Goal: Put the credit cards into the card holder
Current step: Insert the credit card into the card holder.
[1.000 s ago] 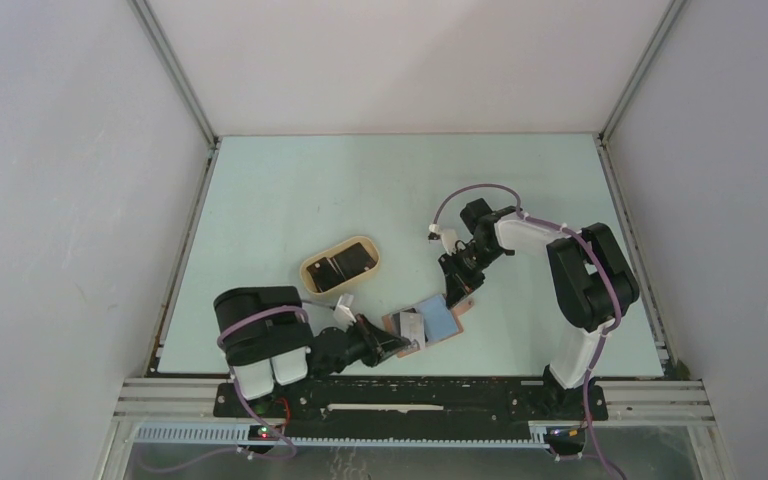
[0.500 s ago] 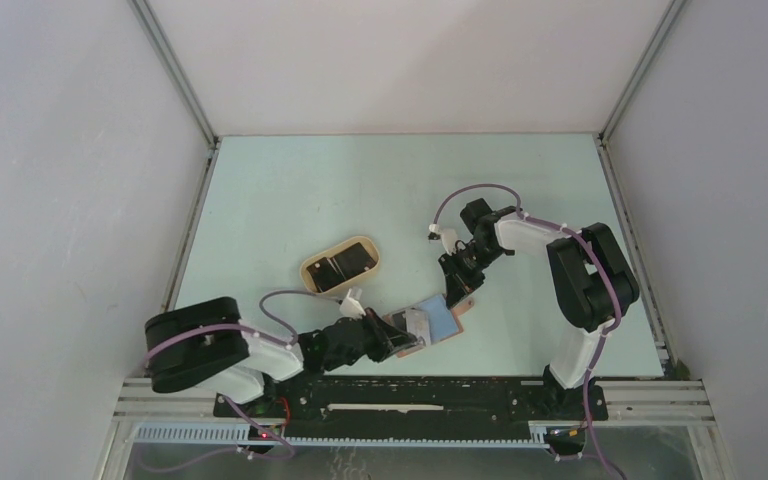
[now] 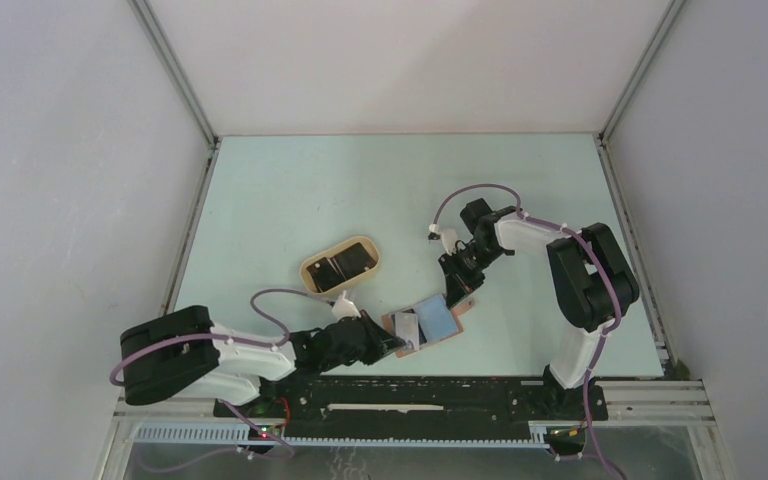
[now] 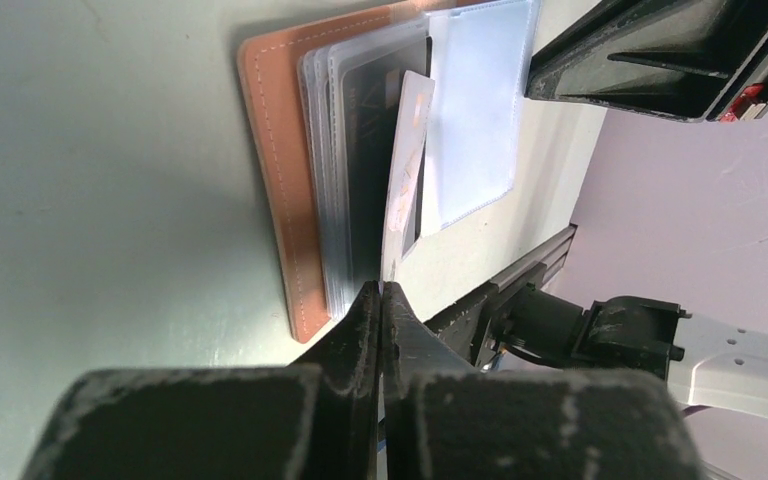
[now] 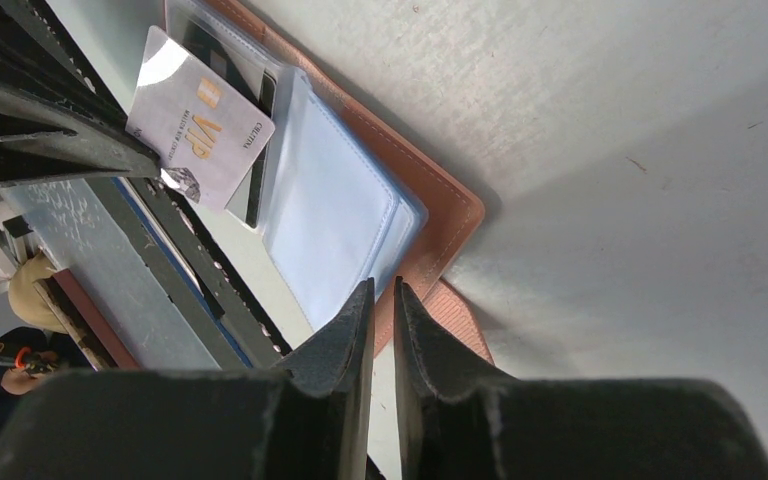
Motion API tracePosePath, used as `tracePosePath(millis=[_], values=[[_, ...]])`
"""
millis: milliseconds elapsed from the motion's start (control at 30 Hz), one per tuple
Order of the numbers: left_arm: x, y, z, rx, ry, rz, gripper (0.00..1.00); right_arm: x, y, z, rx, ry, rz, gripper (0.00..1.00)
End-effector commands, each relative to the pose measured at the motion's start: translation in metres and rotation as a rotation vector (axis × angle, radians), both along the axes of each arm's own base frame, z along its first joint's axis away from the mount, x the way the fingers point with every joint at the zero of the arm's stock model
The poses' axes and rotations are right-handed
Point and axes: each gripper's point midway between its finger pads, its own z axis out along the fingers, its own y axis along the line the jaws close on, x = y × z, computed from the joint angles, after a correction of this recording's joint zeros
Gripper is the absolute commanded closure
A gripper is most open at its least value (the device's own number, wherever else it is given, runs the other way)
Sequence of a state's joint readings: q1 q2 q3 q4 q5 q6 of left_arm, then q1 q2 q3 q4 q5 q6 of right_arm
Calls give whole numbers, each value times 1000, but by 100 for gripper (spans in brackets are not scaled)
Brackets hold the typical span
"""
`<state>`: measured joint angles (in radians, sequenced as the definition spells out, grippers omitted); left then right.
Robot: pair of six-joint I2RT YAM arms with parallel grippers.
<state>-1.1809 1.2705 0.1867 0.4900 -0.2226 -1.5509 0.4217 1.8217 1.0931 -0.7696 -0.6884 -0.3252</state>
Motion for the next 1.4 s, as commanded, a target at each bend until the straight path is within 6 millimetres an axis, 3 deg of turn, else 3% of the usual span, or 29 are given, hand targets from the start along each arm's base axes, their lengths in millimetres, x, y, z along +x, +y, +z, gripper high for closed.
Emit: tracePosePath(millis=[0, 500, 1033, 1367], values=[[2, -8, 1, 40, -11, -20, 100, 7, 6, 8, 6, -19, -7, 80], [0, -8, 10, 102, 35, -20, 100, 7, 7, 9, 13, -17, -5, 81], [5, -27, 12, 47, 28, -50, 100, 6, 8, 9, 15, -18, -3, 81], [13, -21, 13, 18, -10, -23, 100, 6, 8, 8, 12, -13, -5, 81]])
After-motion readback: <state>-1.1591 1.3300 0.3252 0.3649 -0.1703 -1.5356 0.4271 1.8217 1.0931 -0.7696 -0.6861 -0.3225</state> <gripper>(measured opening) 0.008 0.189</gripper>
